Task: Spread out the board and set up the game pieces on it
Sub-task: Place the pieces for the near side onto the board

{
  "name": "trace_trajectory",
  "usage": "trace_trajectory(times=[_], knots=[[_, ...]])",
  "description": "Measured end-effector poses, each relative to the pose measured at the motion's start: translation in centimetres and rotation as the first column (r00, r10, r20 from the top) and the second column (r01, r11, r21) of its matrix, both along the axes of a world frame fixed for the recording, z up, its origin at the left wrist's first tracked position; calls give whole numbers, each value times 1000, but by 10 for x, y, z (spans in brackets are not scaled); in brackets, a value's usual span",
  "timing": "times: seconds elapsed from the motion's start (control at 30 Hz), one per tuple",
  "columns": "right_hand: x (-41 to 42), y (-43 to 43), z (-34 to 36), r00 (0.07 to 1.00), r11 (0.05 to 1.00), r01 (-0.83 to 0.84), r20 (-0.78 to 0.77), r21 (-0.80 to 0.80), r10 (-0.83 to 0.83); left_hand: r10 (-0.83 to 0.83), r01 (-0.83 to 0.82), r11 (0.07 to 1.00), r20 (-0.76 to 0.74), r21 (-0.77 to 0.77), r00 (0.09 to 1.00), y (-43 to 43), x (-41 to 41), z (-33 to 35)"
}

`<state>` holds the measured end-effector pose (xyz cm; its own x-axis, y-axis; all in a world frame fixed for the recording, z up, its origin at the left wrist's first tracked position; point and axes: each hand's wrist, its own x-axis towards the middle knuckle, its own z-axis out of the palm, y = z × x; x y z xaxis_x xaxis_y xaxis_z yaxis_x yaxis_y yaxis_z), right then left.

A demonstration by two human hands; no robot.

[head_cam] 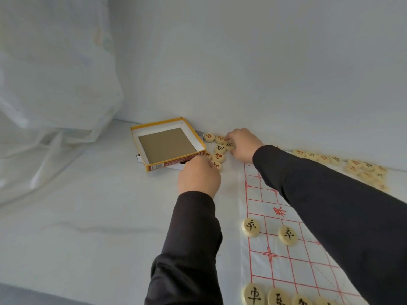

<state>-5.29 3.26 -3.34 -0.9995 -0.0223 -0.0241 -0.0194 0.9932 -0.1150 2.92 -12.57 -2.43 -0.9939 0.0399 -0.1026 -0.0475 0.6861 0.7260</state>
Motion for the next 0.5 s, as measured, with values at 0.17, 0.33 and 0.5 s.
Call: trace_trajectory(times=[0.17, 0.33, 0.5], knots=[[-5, 2, -9, 998, 998, 40, -47, 42, -39, -21, 21, 1000, -7, 0, 1000, 4, 1, 1], [-2, 2, -10, 990, 998, 63, -127, -5, -63, -36, 36, 999, -9, -24, 999, 5, 3, 2], [15, 3, -4, 991, 990, 61, -114, -126, -75, -75, 75, 995, 3, -70, 997, 10, 4, 5]])
